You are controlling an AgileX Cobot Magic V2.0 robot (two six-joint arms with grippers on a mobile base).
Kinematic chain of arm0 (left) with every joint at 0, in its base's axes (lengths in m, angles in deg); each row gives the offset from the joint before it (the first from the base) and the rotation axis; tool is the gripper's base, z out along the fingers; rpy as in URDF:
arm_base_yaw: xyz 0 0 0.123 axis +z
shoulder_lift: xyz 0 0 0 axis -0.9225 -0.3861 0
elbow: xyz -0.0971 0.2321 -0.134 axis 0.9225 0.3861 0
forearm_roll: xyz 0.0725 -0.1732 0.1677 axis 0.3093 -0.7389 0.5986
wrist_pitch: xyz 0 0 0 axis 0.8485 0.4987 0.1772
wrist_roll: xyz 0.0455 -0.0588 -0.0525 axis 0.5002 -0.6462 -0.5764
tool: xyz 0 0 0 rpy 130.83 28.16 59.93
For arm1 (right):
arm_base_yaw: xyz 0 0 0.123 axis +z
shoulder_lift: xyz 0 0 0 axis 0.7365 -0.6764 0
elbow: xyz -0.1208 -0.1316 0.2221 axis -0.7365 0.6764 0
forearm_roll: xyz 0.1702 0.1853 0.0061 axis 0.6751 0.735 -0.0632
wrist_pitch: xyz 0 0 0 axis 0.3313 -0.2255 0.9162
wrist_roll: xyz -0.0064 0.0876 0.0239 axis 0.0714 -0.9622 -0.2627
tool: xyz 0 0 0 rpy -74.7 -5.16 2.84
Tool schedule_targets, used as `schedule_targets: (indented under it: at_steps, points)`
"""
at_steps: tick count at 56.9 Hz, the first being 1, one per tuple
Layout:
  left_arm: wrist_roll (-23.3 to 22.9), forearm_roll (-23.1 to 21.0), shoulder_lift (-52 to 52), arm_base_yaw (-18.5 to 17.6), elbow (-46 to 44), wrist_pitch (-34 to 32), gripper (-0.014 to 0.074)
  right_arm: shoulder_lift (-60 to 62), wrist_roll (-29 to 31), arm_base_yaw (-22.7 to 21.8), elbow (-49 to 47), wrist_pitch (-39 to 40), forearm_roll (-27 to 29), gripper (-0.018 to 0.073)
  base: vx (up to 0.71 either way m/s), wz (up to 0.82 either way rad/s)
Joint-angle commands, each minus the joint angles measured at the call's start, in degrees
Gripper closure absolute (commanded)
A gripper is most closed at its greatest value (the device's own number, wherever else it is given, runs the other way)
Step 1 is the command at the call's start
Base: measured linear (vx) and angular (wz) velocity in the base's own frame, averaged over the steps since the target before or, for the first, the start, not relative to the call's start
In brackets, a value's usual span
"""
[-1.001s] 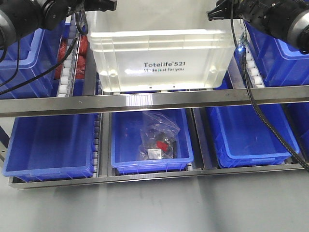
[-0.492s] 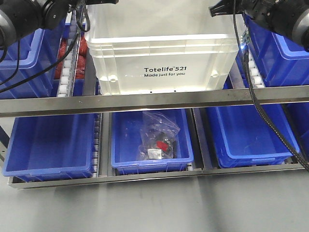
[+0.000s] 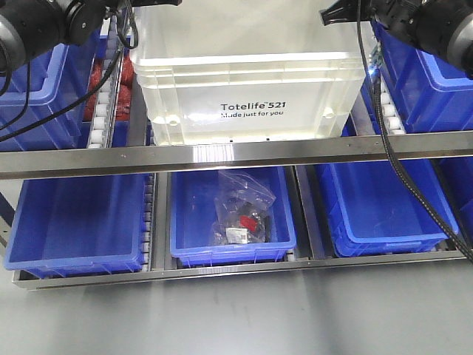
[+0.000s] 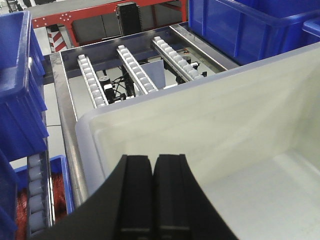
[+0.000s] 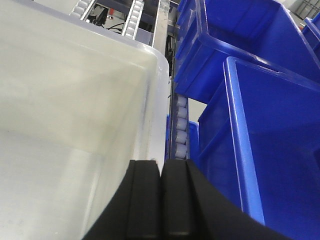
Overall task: Place moving items into box and shelve
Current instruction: 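Open both grippers and release the tote rims on the shelf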
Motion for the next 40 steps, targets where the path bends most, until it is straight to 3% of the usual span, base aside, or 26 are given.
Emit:
schedule_targets:
  at_steps: [1, 9, 19, 32, 40]
  points:
    - [-0.63, -0.04, 5.08, -0.84, -1.99, 0.11, 0.0605, 3.92, -0.06, -0.11, -1.97, 1.50, -1.74, 0.0567, 0.00, 0.00]
    - [-0.63, -2.09, 12.65, -4.07, 2.79, 9.00, 0.0605, 3.92, -0.06, -0.11, -1.97, 1.50, -1.69, 0.0567, 0.00, 0.00]
    - [-0.63, -2.15, 25.84, -7.08, 15.68, 7.40, 0.0605, 3.92, -0.06, -0.11, -1.97, 1.50, -1.69, 0.0567, 0.00, 0.00]
    - [-0.63, -3.24, 49.45, -6.03, 37.47, 6.81, 0.0605, 3.92, -0.06, -0.11, -1.97, 1.50, -1.69, 0.0567, 0.00, 0.00]
    - [-0.57, -11.84, 62.12, -3.75, 48.44, 6.25, 0.0605, 3.92, -0.06, -0.11, -1.97, 1.43, -1.69, 0.0567, 0.00, 0.01]
